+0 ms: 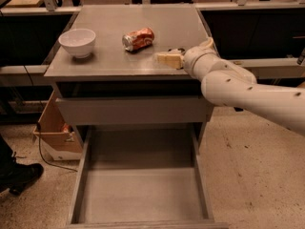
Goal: Pick rxbar chocolate from middle drawer and place on counter
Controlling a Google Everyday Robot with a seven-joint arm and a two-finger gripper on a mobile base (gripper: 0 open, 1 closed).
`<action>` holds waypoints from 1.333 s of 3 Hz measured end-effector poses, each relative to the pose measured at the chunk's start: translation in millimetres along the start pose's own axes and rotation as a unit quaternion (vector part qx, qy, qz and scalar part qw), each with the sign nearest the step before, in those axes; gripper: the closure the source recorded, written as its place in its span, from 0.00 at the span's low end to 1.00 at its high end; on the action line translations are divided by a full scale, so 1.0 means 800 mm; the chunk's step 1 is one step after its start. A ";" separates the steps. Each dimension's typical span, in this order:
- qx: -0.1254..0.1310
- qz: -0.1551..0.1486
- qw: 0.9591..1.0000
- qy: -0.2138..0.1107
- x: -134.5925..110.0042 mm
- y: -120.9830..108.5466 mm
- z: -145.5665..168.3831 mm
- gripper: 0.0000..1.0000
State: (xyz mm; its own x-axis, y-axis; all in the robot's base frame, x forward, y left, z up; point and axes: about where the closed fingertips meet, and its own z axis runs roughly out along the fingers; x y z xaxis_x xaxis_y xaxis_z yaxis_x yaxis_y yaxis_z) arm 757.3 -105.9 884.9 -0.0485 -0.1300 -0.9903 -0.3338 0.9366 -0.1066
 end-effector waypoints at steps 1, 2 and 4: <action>-0.026 0.037 0.999 0.015 0.004 0.003 -0.036 0.00; -0.034 0.066 0.997 0.005 -0.024 -0.002 -0.075 0.00; -0.046 0.102 0.993 -0.039 -0.065 -0.001 -0.134 0.00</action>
Offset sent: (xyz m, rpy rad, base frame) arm -0.1439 -0.1501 0.1032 0.1292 -0.0115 0.2046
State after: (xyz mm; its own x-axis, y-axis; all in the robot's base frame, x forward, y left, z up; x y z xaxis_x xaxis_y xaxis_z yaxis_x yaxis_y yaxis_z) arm 659.0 -134.8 946.4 -0.0525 0.0881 -0.9947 -0.4095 0.9066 0.1019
